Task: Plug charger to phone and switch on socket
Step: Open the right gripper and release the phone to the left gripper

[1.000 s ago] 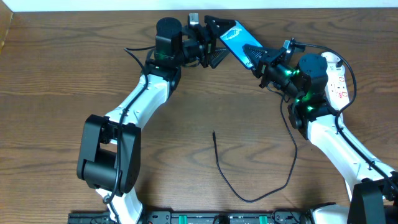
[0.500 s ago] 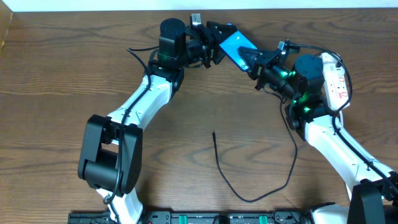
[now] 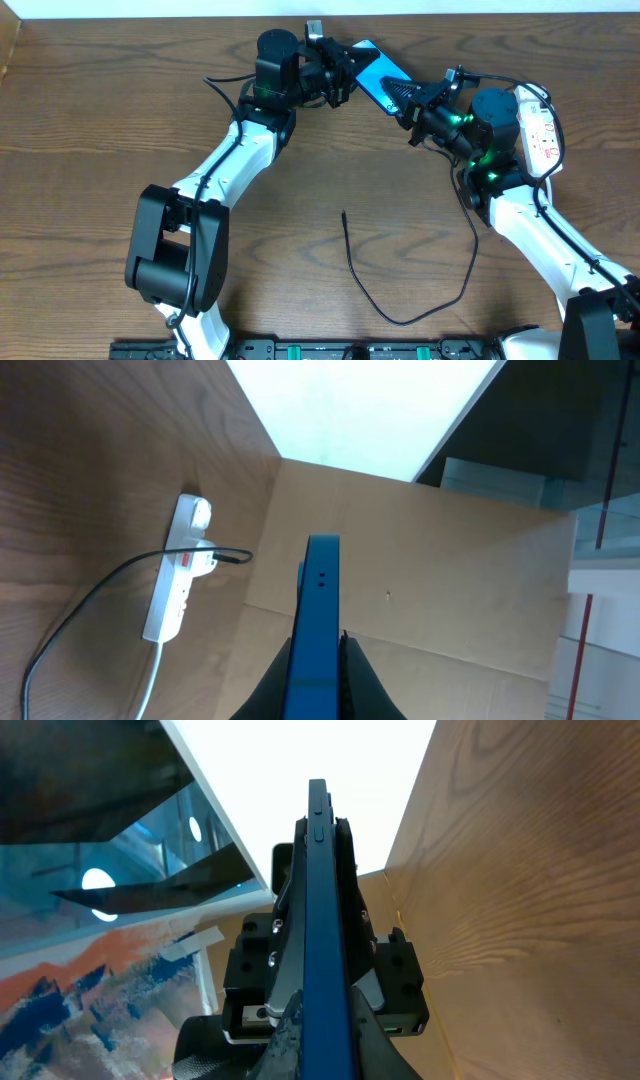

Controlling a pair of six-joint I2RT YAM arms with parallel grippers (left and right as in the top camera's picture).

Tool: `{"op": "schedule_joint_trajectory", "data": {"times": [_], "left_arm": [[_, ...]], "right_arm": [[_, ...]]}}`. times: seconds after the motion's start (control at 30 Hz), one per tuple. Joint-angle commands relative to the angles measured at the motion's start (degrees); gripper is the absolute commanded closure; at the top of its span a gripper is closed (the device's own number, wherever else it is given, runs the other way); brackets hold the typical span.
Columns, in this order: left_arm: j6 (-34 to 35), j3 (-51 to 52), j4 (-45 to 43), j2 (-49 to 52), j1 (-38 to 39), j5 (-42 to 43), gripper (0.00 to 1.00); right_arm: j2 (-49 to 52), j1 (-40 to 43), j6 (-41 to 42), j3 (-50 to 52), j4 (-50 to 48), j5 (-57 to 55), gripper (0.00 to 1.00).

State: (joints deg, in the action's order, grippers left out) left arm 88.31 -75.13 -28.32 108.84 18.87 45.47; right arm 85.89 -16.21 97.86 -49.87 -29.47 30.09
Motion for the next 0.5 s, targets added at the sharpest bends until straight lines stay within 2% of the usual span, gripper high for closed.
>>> {"op": "schedule_joint_trajectory", "data": {"times": [0.0, 0.1, 0.17, 0.3, 0.37, 0.4, 0.47], "left_arm": [[-1.2, -0.59, 0.33, -1.16, 0.13, -0.17, 0.92], [-1.2, -0.59, 0.33, -1.16, 0.13, -0.26, 0.93], [-1.2, -0.59, 0.33, -1.16, 0.13, -0.63, 0.93], [-1.2, -0.59, 0.33, -1.16, 0.13, -1.2, 0.92], [-1.2, -0.59, 0.33, -1.16, 0.04, -1.2, 0.93], [-1.2, -0.59, 0.33, -1.16, -0.07, -1.2, 0.93], [-1.2, -0.59, 0.33, -1.16, -0.48, -1.18, 0.92]], "right_arm": [[0.02, -0.39, -1.05, -0.92, -1.16, 1.64, 0.99], [0.02, -0.39, -1.05, -0.92, -1.16, 1.68, 0.99], [0.02, -0.39, -1.05, -0.92, -1.16, 1.81, 0.9], [0.02, -0.35, -1.05, -0.92, -1.18, 1.79, 0.32], [0.02, -0.35, -1.05, -0.92, -1.18, 1.81, 0.11], [0.02, -0.35, -1.05, -0.92, -1.18, 1.81, 0.02], [0.0, -0.35, -1.05, -0.92, -1.16, 1.81, 0.01]]}}
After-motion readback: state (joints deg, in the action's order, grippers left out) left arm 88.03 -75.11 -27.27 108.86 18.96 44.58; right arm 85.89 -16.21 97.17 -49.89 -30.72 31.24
